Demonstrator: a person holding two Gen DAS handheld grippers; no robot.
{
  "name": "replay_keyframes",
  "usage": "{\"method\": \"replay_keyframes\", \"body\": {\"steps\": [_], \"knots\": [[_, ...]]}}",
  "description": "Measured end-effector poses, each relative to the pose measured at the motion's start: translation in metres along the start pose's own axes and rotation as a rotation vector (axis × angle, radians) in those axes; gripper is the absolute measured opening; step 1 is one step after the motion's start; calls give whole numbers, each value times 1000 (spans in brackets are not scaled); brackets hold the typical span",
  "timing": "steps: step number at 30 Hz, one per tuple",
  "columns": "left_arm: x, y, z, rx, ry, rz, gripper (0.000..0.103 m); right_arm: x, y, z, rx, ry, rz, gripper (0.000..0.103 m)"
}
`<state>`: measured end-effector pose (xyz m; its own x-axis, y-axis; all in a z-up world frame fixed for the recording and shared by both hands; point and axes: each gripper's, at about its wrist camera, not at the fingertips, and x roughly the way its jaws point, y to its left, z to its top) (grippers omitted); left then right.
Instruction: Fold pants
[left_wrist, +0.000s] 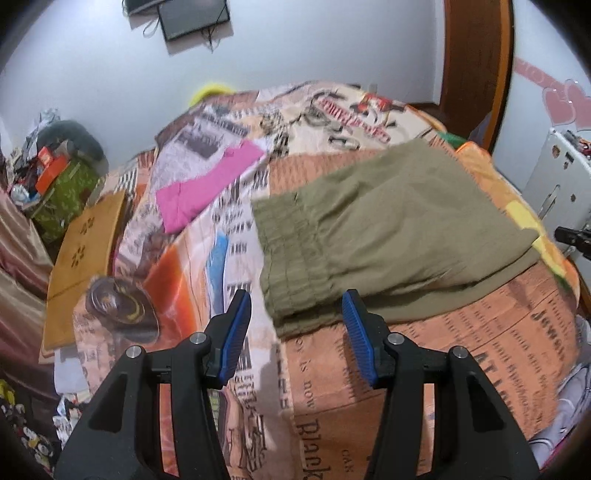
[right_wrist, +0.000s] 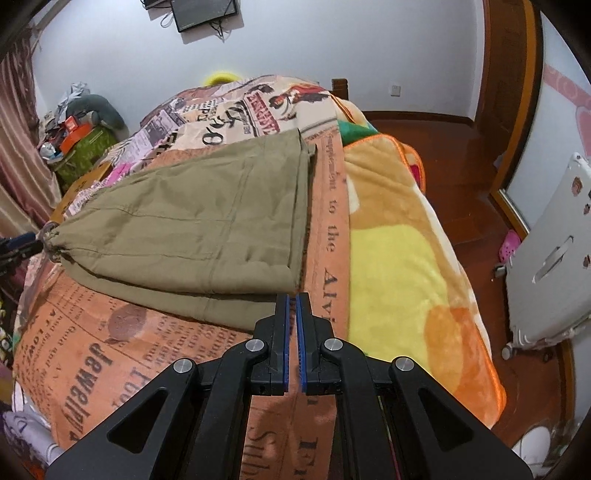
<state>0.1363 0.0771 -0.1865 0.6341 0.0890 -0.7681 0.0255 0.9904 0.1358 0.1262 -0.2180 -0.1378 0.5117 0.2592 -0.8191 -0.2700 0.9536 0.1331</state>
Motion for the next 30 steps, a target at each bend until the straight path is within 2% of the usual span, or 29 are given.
{"method": "replay_keyframes", "body": {"steps": [3,4,6,8,10,14,19,23,30], "knots": [[-8,-12,10,42,-25,-14,54,-6,9,8,-20,-26,9,5],[-8,-18,12,58,-27,-23,55,-8,15,12,-31,-40,21,9],[-4,-32,14,101,-14,-50,57,-12,26,17,-56,-59,45,19],[2,-48,13,148,4,-58,57,-12,38,18,-89,-75,59,36],[11,-67,11,204,26,-64,57,-11,52,19,-127,-84,76,42],[26,-89,7,274,64,-93,57,1,75,18,-194,-47,131,43],[48,-101,0,348,111,-63,58,23,99,15,-248,10,181,43],[55,-98,3,342,113,-47,58,34,112,12,-277,45,213,43],[50,-87,20,287,72,-95,56,52,137,15,-347,74,253,43]]}}
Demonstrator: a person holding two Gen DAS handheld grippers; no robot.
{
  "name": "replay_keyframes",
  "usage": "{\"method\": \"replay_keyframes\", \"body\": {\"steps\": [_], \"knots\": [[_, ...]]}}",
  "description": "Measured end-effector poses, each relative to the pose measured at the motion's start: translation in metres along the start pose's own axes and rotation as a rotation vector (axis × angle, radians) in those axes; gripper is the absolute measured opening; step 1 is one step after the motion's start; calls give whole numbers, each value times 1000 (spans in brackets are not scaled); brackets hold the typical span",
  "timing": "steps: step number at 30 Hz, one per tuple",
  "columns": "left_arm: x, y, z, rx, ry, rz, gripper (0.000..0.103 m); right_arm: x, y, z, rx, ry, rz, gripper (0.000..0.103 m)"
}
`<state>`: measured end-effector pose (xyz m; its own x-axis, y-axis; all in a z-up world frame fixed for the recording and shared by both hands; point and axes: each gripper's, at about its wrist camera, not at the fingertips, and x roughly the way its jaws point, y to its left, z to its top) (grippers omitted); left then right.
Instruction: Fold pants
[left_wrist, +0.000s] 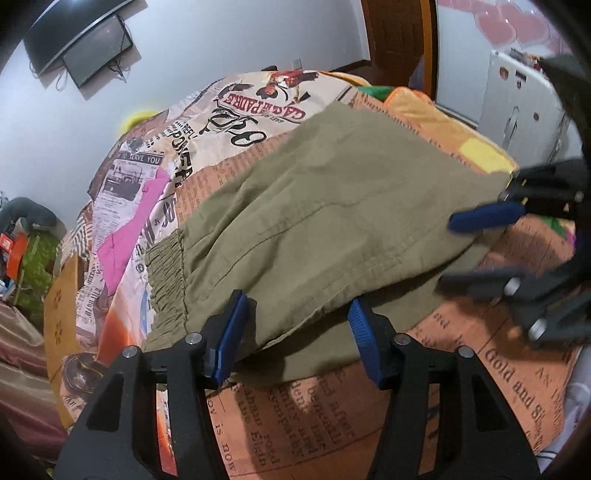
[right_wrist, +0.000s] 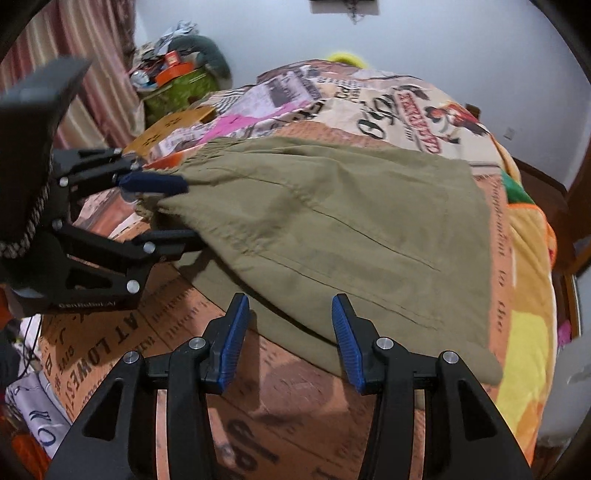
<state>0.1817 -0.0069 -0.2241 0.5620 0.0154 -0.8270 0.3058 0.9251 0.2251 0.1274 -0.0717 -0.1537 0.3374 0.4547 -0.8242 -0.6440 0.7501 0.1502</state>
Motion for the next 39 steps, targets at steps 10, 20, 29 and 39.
{"method": "replay_keyframes", "body": {"steps": [10,20,29,39], "knots": [[-2,7,0,-43,-12,-59,56,14,7,16,-6,-53,11,19],[-1,3,-6,-46,-1,4,39,0,19,18,-42,-88,10,7],[-9,10,-16,-88,3,-50,36,-8,28,16,-70,-83,6,6],[-17,18,-40,-162,31,-113,42,6,22,-1,-31,22,-9,29]]}}
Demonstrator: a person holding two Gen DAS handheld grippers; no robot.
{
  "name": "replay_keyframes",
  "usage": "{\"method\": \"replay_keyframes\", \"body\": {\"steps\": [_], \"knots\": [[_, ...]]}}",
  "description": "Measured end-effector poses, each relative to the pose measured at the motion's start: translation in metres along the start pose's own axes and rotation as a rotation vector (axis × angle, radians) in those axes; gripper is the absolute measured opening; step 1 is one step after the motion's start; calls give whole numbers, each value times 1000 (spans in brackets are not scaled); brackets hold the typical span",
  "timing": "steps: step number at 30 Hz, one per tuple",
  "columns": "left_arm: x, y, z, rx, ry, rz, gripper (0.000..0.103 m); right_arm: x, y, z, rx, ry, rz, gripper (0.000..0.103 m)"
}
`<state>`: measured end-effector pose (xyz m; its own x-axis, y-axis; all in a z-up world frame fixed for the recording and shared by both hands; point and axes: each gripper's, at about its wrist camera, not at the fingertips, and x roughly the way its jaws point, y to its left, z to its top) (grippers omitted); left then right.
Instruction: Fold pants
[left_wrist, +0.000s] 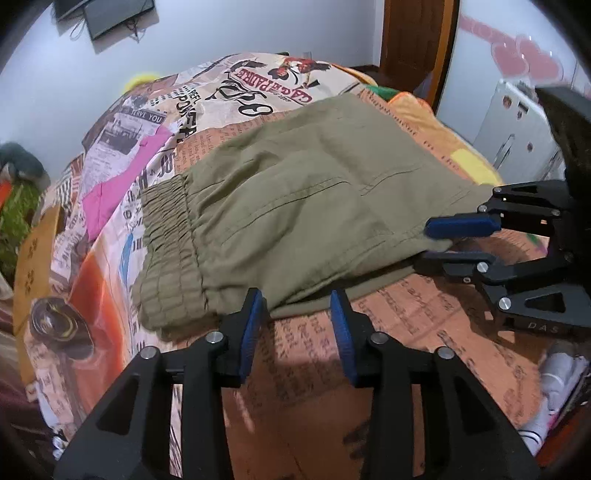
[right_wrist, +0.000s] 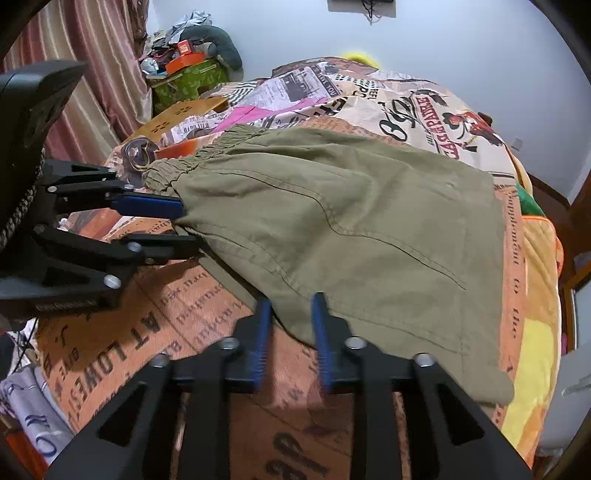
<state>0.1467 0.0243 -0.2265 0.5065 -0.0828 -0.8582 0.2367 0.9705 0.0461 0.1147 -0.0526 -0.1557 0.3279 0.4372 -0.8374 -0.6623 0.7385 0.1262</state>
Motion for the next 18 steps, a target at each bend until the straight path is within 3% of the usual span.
{"method": "replay_keyframes", "body": {"steps": [2,10,18], "knots": [[-7,6,-3,-23,-10,-5,46,-9,-7,-4,23,-10,6,36],[-33,59,-3,-180,-70,70,61,-54,-55,-21,172,-83,-83,36],[-16,93,2,-327,-34,40,62,-78,-117,-48,388,-112,-228,37]]}}
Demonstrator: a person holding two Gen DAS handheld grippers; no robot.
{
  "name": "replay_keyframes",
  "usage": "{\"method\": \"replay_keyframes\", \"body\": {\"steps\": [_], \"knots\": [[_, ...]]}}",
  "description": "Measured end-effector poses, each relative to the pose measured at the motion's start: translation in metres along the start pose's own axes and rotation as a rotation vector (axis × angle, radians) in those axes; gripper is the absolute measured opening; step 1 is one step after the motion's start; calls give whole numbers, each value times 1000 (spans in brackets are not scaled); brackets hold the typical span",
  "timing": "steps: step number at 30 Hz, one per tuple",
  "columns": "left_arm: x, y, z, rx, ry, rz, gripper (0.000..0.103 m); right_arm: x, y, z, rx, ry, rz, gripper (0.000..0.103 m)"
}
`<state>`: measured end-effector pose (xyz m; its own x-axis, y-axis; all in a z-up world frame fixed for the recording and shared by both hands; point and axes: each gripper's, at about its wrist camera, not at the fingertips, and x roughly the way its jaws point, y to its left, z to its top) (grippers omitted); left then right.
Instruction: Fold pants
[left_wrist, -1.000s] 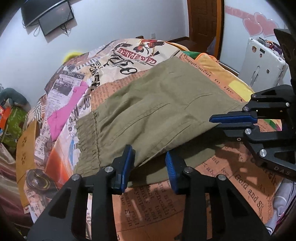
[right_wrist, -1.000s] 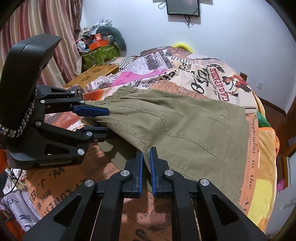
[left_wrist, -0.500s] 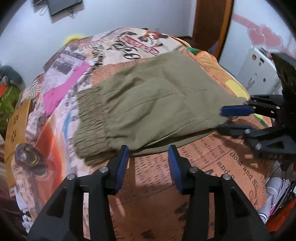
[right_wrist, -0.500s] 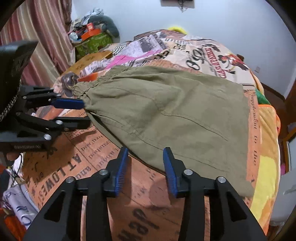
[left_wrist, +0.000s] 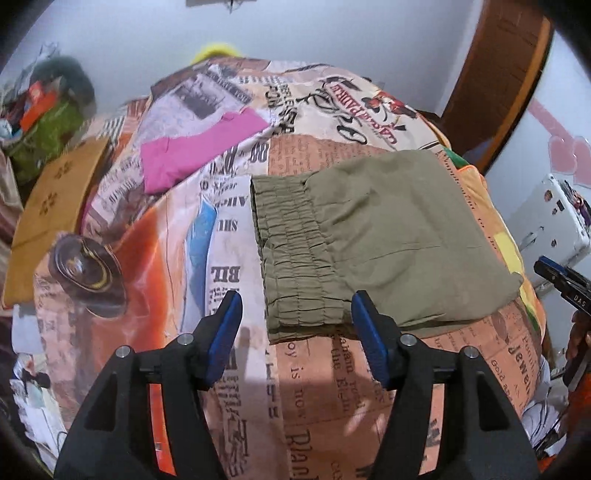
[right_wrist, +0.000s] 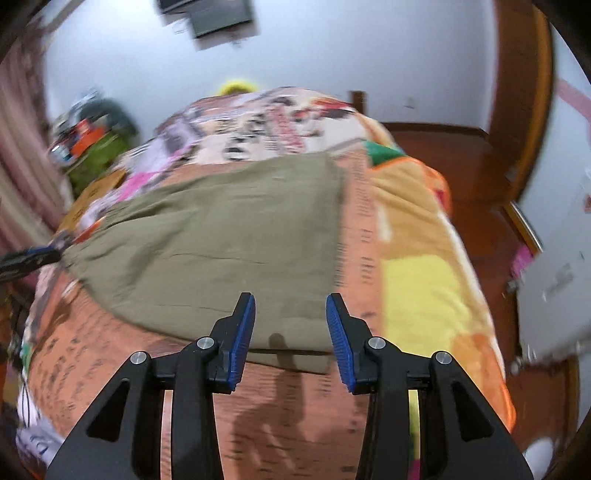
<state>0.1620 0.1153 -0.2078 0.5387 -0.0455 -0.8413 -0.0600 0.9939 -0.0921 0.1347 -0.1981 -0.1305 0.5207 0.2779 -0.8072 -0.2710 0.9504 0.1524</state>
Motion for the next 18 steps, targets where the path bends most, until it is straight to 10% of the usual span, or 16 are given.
{"method": "replay_keyframes", "body": {"steps": [18], "knots": [[20,-13,-4,29,12,25,54,44,-14,-24,113,116,38,27]]}}
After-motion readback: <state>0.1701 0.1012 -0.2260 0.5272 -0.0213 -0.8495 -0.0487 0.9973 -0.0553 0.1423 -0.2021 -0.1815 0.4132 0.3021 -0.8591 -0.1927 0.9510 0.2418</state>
